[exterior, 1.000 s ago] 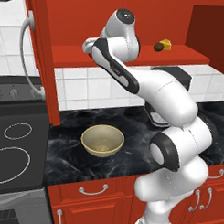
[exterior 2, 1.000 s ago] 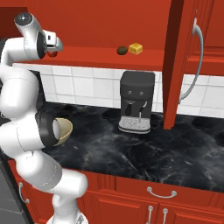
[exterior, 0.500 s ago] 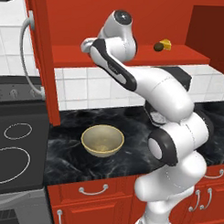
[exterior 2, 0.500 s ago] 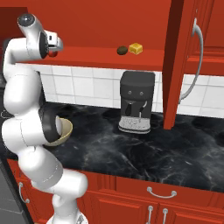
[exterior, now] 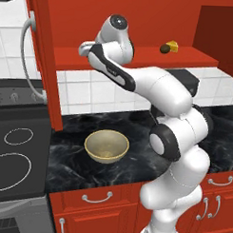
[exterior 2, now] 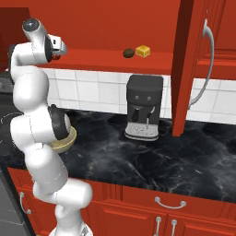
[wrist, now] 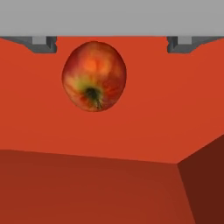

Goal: Open the cabinet. Pick the apple and kiwi from the cabinet and place them into the bowl. Then close the cabinet.

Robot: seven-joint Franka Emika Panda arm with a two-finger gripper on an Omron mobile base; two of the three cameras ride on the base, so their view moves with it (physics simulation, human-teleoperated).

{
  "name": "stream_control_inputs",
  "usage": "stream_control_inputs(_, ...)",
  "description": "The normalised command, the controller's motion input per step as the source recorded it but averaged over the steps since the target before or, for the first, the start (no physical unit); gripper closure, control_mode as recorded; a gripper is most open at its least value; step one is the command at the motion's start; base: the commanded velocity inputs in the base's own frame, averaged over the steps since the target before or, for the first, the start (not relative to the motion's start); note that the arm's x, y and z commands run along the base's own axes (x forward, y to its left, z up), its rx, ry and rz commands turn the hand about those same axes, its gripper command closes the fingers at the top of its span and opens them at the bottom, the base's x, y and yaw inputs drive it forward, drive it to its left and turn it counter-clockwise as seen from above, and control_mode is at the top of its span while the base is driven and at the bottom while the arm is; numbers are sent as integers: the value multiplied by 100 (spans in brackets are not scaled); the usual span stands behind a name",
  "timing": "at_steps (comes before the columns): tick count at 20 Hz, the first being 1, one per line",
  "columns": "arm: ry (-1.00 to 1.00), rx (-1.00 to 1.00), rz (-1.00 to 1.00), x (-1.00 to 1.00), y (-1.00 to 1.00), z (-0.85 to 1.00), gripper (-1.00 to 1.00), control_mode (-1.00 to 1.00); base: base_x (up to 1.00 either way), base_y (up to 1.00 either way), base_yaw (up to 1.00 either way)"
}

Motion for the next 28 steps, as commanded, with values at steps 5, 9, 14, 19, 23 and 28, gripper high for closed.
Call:
stream_control_inputs(5, 0, 0, 0, 50, 0, -2, -100, -100, 0, 0, 0)
stream_control_inputs(9, 0, 0, 0, 34, 0, 0, -100, -100, 0, 0, 0)
stream_control_inputs(14, 1, 0, 0, 1, 0, -11, 100, -100, 0, 0, 0)
stream_control_inputs(19, 0, 0, 0, -1, 0, 0, 100, -100, 0, 0, 0)
stream_control_inputs(23, -15, 11, 0, -52, -14, 1, 100, -100, 0, 0, 0)
stream_control_inputs(28, -12, 4, 0, -100, -56, 0, 100, -100, 0, 0, 0)
